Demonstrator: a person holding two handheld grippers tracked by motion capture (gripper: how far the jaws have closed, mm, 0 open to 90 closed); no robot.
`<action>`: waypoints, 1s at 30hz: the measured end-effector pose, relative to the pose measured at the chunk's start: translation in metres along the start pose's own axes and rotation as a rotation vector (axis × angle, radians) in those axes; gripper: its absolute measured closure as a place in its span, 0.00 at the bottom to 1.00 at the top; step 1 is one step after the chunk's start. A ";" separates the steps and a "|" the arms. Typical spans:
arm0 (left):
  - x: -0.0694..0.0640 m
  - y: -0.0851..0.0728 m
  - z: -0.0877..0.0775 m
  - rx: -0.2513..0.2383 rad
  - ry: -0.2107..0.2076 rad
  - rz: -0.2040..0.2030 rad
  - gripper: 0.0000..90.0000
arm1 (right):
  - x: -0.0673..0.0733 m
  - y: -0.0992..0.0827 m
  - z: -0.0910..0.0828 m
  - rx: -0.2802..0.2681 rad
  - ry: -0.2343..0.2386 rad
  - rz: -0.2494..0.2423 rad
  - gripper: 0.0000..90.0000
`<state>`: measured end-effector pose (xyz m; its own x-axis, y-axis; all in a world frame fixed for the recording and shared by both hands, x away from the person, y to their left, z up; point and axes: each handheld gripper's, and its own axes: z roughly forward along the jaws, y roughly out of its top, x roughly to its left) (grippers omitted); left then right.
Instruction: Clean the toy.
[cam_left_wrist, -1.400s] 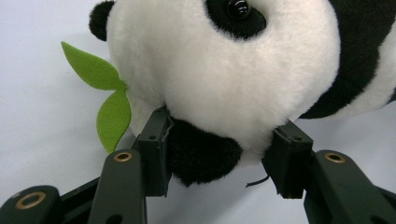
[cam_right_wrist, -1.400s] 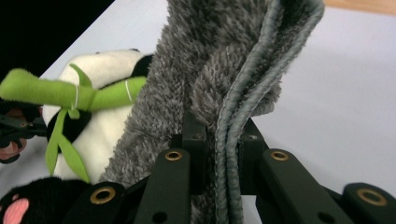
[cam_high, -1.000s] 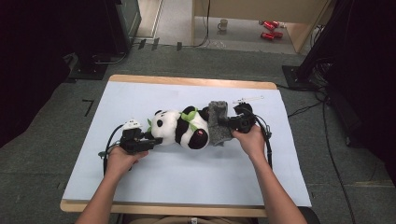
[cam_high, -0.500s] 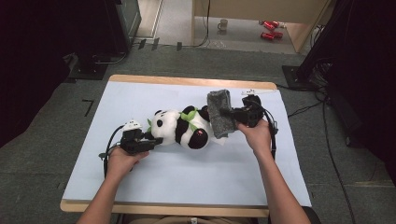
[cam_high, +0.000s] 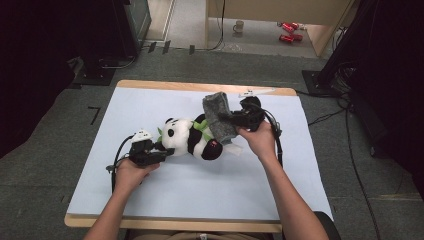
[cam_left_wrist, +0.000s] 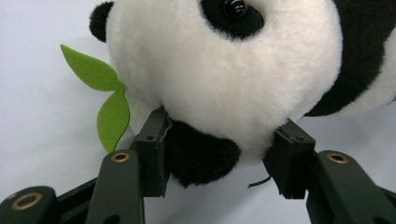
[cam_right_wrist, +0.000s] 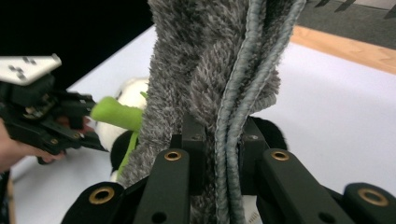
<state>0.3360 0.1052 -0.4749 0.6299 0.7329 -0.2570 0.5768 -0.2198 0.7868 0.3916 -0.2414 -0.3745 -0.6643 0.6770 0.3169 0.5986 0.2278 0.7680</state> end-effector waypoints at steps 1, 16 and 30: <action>-0.001 0.000 0.000 0.003 0.004 -0.003 0.53 | 0.002 -0.001 0.006 0.014 0.006 -0.011 0.88; -0.003 0.003 0.003 0.061 0.023 -0.100 0.54 | 0.004 -0.025 0.033 0.095 -0.009 -0.098 0.89; 0.001 0.005 0.007 0.039 0.011 -0.088 0.53 | -0.009 -0.042 0.018 0.115 -0.002 -0.034 0.89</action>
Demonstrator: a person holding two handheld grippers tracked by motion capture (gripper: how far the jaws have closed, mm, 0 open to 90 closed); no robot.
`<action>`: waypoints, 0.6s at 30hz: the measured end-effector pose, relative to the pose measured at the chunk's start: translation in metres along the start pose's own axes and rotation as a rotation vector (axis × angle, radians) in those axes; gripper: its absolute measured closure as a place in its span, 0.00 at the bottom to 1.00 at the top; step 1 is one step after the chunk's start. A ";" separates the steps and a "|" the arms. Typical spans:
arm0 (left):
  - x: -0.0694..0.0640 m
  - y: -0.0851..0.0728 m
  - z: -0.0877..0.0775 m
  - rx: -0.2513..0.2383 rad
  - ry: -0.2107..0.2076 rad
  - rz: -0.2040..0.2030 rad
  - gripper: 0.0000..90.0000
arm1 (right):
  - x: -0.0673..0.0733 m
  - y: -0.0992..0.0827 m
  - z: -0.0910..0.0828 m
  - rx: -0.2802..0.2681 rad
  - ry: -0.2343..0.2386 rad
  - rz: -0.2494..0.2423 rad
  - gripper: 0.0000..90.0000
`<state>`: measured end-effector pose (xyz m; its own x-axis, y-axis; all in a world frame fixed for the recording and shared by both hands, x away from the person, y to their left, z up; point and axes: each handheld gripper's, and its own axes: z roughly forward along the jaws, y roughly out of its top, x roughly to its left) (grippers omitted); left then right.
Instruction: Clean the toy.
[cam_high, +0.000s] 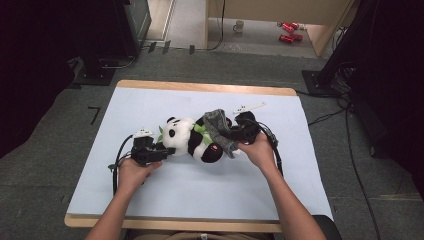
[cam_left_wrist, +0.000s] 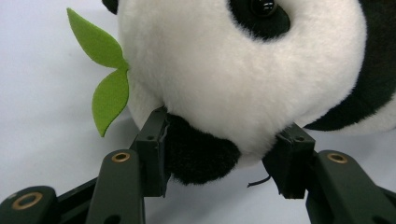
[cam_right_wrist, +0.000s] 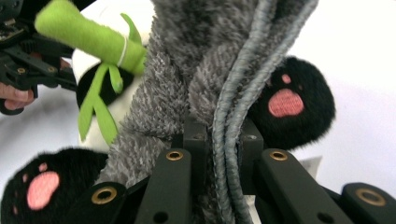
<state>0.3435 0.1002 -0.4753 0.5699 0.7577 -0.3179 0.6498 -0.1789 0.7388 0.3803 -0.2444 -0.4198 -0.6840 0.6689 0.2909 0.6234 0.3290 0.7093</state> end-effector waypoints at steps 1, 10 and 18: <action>0.001 0.001 0.001 -0.001 -0.003 -0.001 0.53 | -0.001 -0.002 -0.001 0.003 0.002 0.006 0.89; 0.006 0.013 0.004 0.012 -0.031 -0.025 0.53 | -0.015 -0.022 -0.008 0.055 -0.021 0.057 0.90; 0.015 0.020 0.006 0.017 -0.067 -0.077 0.54 | -0.029 -0.044 -0.004 0.179 -0.098 0.125 0.90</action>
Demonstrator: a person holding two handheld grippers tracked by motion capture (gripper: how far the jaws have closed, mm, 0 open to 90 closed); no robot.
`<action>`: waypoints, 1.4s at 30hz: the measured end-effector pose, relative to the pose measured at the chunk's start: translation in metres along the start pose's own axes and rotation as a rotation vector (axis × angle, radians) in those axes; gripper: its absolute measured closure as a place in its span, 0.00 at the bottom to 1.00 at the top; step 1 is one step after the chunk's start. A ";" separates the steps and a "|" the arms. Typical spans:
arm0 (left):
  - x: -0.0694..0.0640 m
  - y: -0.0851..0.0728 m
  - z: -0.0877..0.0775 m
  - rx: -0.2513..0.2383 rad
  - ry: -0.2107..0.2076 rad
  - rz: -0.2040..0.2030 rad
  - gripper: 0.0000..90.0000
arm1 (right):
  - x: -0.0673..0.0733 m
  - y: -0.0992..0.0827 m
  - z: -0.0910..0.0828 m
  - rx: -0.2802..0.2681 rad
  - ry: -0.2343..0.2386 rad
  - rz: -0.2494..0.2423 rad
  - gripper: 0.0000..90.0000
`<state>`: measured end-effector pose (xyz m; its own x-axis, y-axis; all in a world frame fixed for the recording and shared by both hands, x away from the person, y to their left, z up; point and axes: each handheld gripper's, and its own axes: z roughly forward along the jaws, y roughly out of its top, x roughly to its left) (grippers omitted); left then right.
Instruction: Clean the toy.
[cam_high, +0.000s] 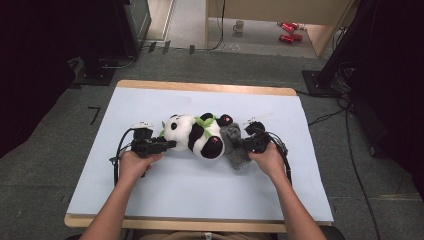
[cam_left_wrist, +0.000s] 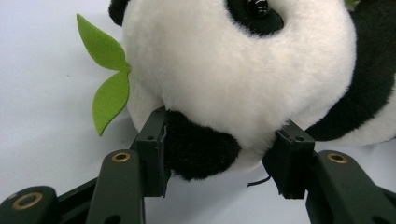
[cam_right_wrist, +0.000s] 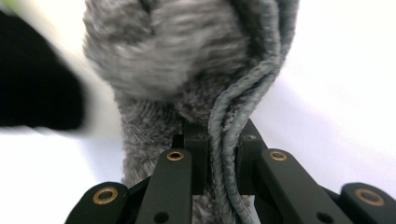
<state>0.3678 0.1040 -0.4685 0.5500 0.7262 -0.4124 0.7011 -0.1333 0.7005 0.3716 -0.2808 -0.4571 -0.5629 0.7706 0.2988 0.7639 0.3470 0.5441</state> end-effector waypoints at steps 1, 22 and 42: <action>0.000 0.001 0.000 -0.001 -0.004 -0.010 0.54 | -0.003 -0.002 -0.002 0.006 0.011 0.023 0.90; -0.011 -0.012 0.001 -0.056 0.050 0.053 0.53 | 0.015 0.036 -0.074 -0.338 0.116 -0.011 0.89; -0.022 -0.021 -0.002 -0.038 0.128 0.104 0.56 | 0.041 0.063 -0.010 -0.197 0.110 -0.106 0.88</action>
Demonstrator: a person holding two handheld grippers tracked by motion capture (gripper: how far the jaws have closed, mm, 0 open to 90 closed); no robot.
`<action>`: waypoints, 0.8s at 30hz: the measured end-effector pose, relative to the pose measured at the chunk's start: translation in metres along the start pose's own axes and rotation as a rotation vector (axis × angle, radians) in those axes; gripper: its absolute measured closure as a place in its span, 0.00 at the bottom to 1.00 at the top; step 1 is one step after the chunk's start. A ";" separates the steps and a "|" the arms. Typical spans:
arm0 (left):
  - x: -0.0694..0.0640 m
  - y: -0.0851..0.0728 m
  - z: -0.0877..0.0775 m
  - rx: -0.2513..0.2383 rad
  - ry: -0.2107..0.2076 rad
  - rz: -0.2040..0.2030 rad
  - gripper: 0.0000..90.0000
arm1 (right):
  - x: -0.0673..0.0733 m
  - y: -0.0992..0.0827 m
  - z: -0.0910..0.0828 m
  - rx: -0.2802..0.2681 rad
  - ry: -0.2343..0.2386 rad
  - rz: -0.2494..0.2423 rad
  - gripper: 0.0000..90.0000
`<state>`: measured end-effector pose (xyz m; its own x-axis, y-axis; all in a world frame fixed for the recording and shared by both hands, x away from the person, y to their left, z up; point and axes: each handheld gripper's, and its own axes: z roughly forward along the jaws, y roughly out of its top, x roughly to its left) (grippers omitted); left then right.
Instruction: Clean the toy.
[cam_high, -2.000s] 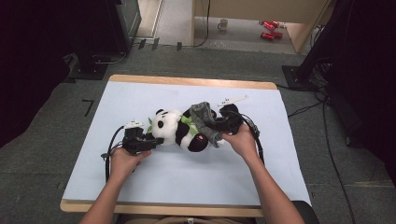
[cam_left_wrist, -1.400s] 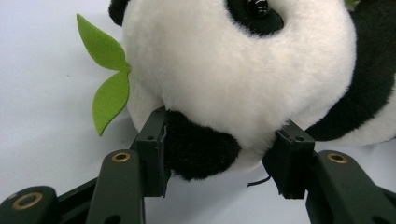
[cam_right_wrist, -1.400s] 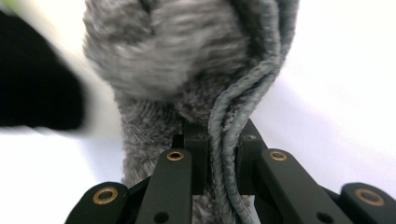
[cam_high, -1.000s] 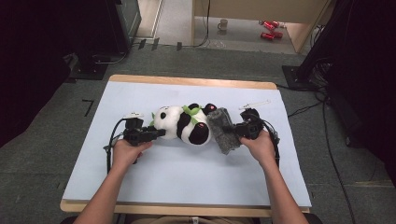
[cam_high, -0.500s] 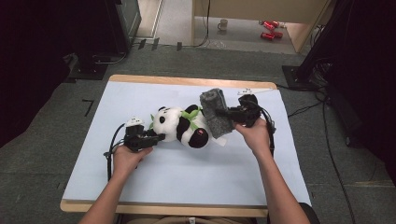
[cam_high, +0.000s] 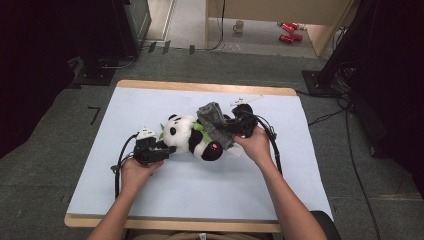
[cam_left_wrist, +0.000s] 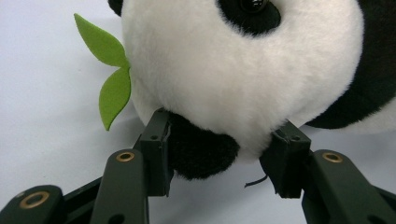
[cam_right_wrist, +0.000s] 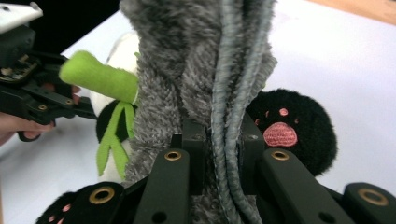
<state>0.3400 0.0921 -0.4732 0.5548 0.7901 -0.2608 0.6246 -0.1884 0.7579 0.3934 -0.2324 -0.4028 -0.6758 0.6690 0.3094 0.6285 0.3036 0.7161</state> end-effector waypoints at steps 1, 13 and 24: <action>0.001 0.000 0.000 0.005 -0.009 -0.010 0.56 | 0.000 -0.001 0.001 -0.002 -0.001 -0.003 0.88; 0.003 0.003 0.004 0.034 -0.015 -0.039 0.56 | -0.006 -0.017 0.000 -0.017 -0.003 -0.002 0.89; 0.006 0.007 0.006 0.058 -0.030 -0.065 0.56 | -0.015 -0.038 -0.007 0.003 0.020 0.042 0.89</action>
<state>0.3512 0.0914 -0.4728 0.5275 0.7839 -0.3273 0.6903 -0.1710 0.7030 0.3772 -0.2589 -0.4302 -0.6560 0.6677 0.3519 0.6578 0.2771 0.7004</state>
